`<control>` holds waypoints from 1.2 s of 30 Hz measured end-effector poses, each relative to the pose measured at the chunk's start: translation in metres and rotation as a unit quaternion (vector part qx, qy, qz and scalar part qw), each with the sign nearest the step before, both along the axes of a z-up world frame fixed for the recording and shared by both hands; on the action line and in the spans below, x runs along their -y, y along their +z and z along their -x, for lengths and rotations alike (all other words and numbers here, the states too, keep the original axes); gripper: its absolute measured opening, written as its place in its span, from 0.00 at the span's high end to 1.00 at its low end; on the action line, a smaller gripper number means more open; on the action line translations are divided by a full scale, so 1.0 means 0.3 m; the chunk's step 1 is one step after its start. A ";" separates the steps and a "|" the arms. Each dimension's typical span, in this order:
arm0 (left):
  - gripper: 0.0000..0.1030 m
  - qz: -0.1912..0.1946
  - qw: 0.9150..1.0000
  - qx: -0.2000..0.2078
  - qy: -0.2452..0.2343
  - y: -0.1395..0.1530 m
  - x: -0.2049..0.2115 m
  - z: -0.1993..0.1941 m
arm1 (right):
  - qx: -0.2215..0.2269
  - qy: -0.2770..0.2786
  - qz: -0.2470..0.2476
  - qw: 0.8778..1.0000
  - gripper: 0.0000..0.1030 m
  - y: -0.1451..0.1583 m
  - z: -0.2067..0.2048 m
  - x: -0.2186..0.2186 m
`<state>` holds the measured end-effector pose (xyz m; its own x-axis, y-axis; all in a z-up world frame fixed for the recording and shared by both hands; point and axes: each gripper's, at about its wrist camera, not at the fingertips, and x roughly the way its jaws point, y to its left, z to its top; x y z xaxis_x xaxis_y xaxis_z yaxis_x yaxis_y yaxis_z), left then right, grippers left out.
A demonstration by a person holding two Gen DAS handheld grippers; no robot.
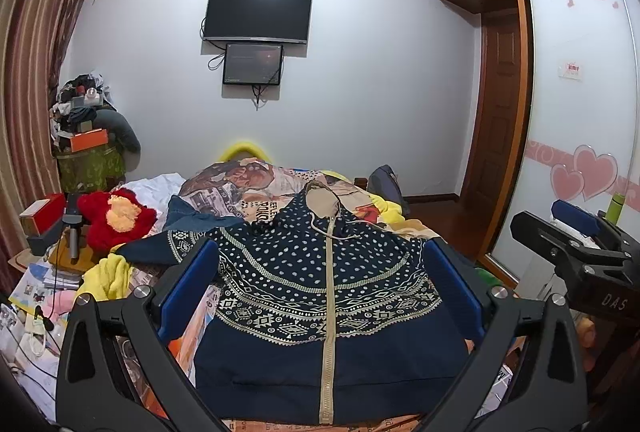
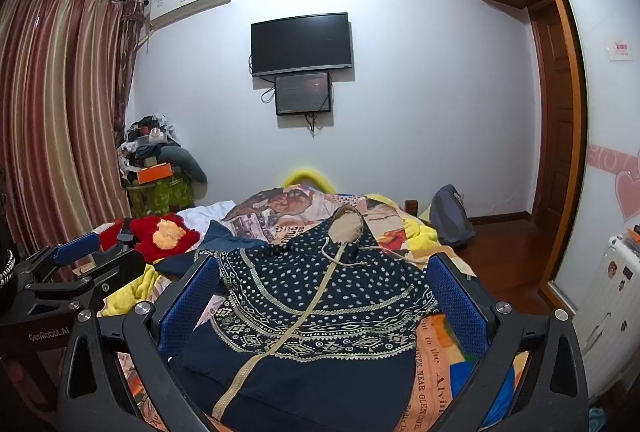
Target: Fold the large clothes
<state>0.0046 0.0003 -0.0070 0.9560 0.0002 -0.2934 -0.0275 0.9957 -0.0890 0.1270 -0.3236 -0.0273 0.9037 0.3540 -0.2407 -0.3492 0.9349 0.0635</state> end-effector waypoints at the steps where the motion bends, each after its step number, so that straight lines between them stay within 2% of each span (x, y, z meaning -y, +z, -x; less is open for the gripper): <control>1: 0.00 0.001 1.000 0.000 0.000 0.001 -0.001 0.000 | 0.000 0.000 0.000 1.000 0.00 0.000 -0.001 0.001; 11: 0.00 0.006 1.000 -0.003 -0.005 0.002 0.006 -0.003 | 0.000 -0.002 0.003 1.000 0.00 -0.035 -0.012 -0.015; 36: 0.00 0.009 1.000 -0.009 -0.003 -0.001 0.006 -0.026 | -0.002 0.001 0.003 1.000 0.00 -0.044 -0.026 -0.017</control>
